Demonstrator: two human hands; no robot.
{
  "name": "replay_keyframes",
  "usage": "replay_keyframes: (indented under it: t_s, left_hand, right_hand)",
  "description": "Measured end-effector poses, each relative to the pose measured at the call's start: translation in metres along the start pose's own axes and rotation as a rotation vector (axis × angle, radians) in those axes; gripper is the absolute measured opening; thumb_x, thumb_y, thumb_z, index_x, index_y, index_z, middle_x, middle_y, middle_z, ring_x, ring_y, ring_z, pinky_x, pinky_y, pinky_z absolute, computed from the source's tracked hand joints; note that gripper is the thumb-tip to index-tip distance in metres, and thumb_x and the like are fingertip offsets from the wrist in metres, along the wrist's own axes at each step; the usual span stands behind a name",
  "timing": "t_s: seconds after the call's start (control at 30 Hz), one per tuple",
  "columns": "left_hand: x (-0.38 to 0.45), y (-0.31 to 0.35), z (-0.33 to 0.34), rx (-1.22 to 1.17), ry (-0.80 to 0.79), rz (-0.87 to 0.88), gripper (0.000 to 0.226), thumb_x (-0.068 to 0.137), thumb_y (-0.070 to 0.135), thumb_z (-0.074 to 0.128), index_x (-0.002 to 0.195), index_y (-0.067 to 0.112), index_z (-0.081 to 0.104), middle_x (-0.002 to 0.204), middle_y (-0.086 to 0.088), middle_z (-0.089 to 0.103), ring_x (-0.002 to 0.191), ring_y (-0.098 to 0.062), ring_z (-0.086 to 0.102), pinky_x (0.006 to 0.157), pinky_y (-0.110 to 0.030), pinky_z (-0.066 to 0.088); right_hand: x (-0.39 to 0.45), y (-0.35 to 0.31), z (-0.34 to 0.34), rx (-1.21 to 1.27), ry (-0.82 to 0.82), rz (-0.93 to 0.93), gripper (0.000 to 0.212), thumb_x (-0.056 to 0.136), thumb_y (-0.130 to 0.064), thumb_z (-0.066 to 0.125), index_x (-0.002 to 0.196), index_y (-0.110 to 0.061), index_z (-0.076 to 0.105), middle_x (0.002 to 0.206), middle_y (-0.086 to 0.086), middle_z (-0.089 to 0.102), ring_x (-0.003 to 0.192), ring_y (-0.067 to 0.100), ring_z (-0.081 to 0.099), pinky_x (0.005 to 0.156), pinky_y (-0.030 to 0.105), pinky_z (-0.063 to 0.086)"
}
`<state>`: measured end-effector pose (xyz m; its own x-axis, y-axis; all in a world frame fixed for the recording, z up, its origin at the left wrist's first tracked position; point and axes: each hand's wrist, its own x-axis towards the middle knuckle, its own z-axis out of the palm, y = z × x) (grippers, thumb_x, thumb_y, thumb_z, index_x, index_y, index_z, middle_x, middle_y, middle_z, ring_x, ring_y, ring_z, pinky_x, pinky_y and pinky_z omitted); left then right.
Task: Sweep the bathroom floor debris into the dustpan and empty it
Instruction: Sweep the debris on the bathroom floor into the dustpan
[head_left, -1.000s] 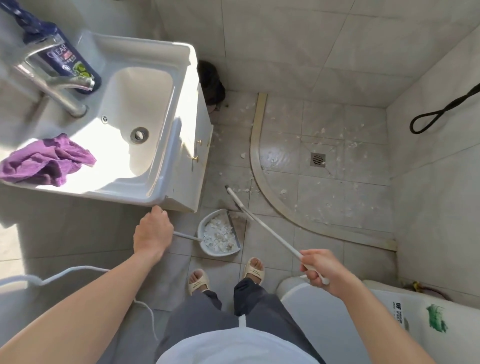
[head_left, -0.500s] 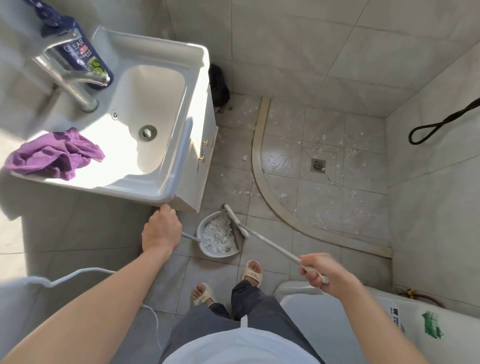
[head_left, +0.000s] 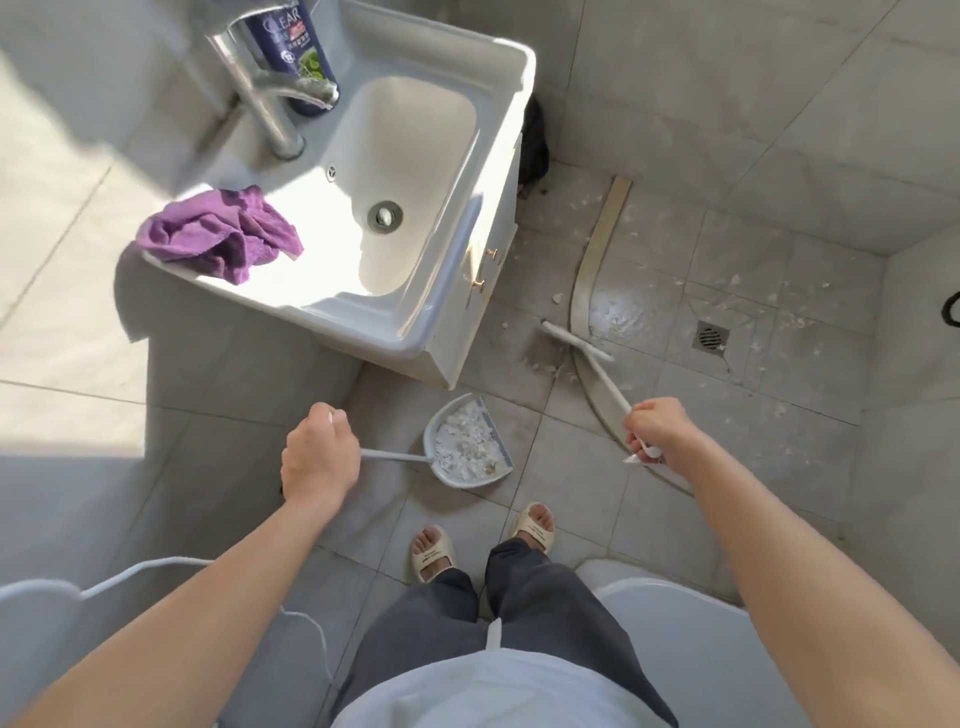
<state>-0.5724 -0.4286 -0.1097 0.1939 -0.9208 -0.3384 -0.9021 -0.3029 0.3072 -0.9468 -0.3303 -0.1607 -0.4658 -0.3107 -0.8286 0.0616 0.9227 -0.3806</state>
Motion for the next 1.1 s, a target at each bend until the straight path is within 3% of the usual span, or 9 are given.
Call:
replay_keyframes:
  t_s: [0.1, 0.23, 0.33, 0.53, 0.7, 0.87, 1.03, 1.1]
  left_hand:
    - [0.003, -0.022, -0.003, -0.026, 0.007, -0.111, 0.032, 0.09, 0.043, 0.027, 0.092, 0.023, 0.052, 0.089, -0.012, 0.062, 0.074, -0.042, 0.064, 0.07, -0.048, 0.057]
    - [0.007, -0.03, -0.007, -0.016, 0.009, -0.165, 0.03, 0.092, 0.039, 0.029, 0.093, 0.021, 0.053, 0.089, -0.012, 0.062, 0.074, -0.041, 0.064, 0.073, -0.048, 0.056]
    - [0.008, -0.037, -0.009, -0.017, 0.004, -0.19, 0.029, 0.097, 0.031, 0.032, 0.098, 0.013, 0.055, 0.094, -0.016, 0.062, 0.082, -0.041, 0.06, 0.076, -0.045, 0.052]
    - [0.007, -0.062, -0.007, 0.005, 0.026, -0.182, 0.029, 0.101, 0.025, 0.035, 0.102, 0.006, 0.056, 0.102, -0.023, 0.062, 0.089, -0.042, 0.054, 0.071, -0.041, 0.039]
    - [0.01, -0.056, -0.008, 0.012, 0.035, -0.162, 0.028, 0.101, 0.025, 0.036, 0.101, 0.004, 0.055, 0.103, -0.024, 0.062, 0.093, -0.046, 0.056, 0.073, -0.043, 0.041]
    - [0.014, -0.049, -0.006, 0.019, 0.031, -0.137, 0.028, 0.102, 0.025, 0.036, 0.104, 0.005, 0.054, 0.106, -0.023, 0.062, 0.095, -0.045, 0.057, 0.072, -0.042, 0.041]
    - [0.016, -0.057, -0.007, 0.028, 0.033, -0.112, 0.028, 0.103, 0.026, 0.035, 0.106, 0.005, 0.054, 0.108, -0.023, 0.062, 0.096, -0.046, 0.058, 0.075, -0.043, 0.042]
    - [0.016, -0.063, -0.009, 0.026, 0.033, -0.104, 0.028, 0.103, 0.026, 0.035, 0.107, 0.005, 0.054, 0.109, -0.023, 0.062, 0.097, -0.046, 0.058, 0.076, -0.044, 0.043]
  right_hand:
    - [0.012, 0.008, 0.038, -0.075, -0.042, 0.071, 0.025, 0.09, 0.005, 0.047, 0.111, 0.007, 0.06, 0.062, 0.014, 0.053, 0.043, 0.018, 0.044, 0.043, 0.022, 0.041]
    - [-0.02, 0.029, 0.065, -0.14, -0.115, 0.126, 0.017, 0.09, 0.001, 0.049, 0.104, 0.006, 0.057, 0.063, 0.014, 0.054, 0.042, 0.019, 0.046, 0.042, 0.022, 0.039]
    - [-0.031, 0.031, 0.032, -0.002, -0.184, 0.17, 0.013, 0.088, 0.0, 0.052, 0.097, 0.005, 0.059, 0.066, 0.014, 0.052, 0.04, 0.014, 0.04, 0.035, 0.017, 0.031]
    - [-0.038, 0.043, -0.035, 0.237, -0.249, 0.209, 0.015, 0.092, -0.007, 0.048, 0.103, -0.001, 0.056, 0.067, 0.011, 0.046, 0.033, 0.008, 0.031, 0.028, 0.013, 0.02]
    - [-0.066, 0.053, 0.038, -0.059, -0.116, 0.072, 0.015, 0.09, 0.0, 0.05, 0.1, -0.004, 0.061, 0.068, 0.015, 0.052, 0.04, 0.016, 0.04, 0.036, 0.017, 0.031]
    - [-0.097, 0.059, 0.113, -0.212, -0.232, 0.091, 0.014, 0.09, 0.001, 0.051, 0.096, 0.007, 0.061, 0.07, 0.016, 0.052, 0.045, 0.017, 0.043, 0.041, 0.023, 0.033]
    - [-0.109, 0.05, 0.064, 0.014, -0.226, 0.177, 0.017, 0.091, -0.005, 0.055, 0.102, 0.004, 0.064, 0.07, 0.013, 0.057, 0.04, 0.012, 0.04, 0.036, 0.019, 0.031]
    - [-0.122, 0.048, 0.041, 0.078, -0.224, 0.18, 0.014, 0.093, -0.009, 0.055, 0.096, 0.003, 0.062, 0.058, 0.008, 0.056, 0.035, 0.01, 0.037, 0.032, 0.017, 0.027]
